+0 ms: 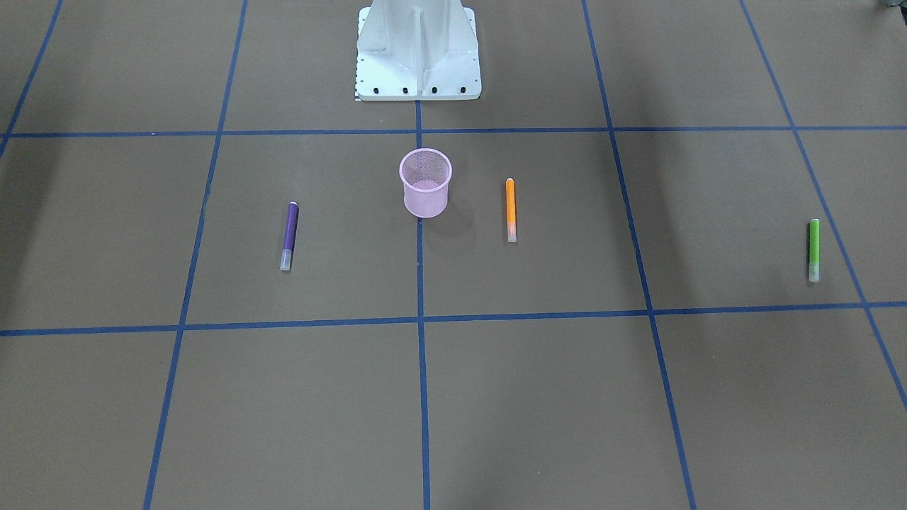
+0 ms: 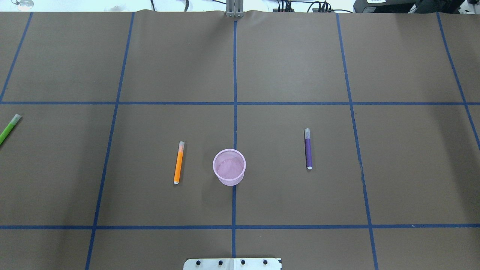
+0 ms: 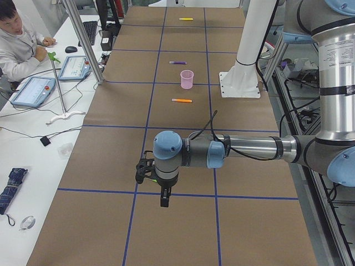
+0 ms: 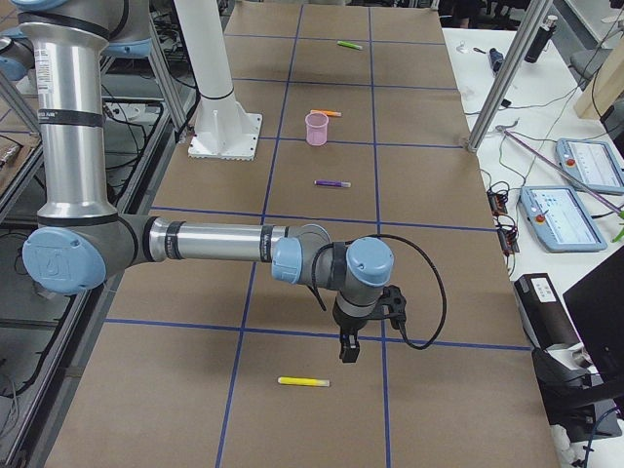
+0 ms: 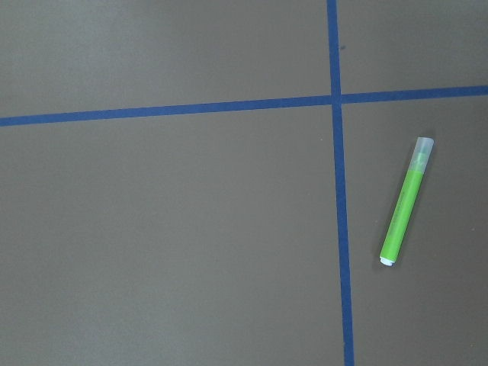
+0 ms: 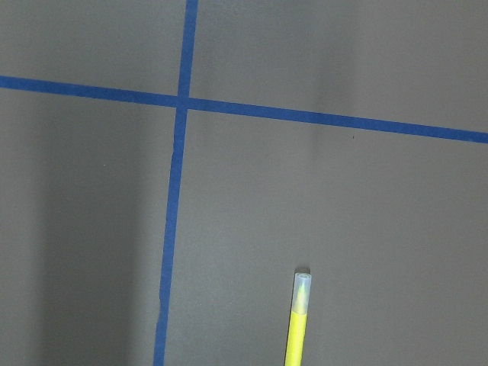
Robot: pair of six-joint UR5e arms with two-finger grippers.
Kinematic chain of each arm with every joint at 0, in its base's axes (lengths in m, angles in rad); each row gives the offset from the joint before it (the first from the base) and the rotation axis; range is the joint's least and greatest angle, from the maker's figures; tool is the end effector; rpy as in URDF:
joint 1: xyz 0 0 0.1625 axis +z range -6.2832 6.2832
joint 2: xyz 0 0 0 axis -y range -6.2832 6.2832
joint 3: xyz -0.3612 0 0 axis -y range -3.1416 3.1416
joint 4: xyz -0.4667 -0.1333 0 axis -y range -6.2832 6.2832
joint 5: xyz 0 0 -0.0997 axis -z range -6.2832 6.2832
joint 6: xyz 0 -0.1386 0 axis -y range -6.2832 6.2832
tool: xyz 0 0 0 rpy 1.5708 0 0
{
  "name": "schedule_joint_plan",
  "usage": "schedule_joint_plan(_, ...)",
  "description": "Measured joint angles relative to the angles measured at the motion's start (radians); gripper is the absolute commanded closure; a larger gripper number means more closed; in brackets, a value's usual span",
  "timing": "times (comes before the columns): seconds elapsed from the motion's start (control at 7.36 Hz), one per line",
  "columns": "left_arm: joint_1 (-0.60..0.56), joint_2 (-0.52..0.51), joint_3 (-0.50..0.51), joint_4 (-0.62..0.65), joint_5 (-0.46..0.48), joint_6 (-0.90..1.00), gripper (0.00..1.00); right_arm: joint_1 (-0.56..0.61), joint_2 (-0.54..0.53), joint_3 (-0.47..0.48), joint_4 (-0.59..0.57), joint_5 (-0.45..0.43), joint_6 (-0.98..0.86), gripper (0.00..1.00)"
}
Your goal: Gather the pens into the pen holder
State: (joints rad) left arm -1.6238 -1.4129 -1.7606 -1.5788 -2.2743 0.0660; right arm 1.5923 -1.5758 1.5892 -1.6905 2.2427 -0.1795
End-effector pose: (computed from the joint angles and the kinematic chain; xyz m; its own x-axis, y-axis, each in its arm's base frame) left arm -0.0708 -0.5105 0.6059 0.7647 0.0512 -0.6423 0.0025 0.9966 0.0824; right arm 0.0589 -0.5513 0.6359 0.7723 -0.0960 0.6280 0.1184 0.9929 0.0061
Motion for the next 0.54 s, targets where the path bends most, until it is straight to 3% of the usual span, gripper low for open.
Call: schedule_joint_plan(0.54,0.003,0.003,-0.021,-0.005,-0.040,0.000,0.00,-0.005,0.002,0.010,0.000,-0.002,0.001,0.00)
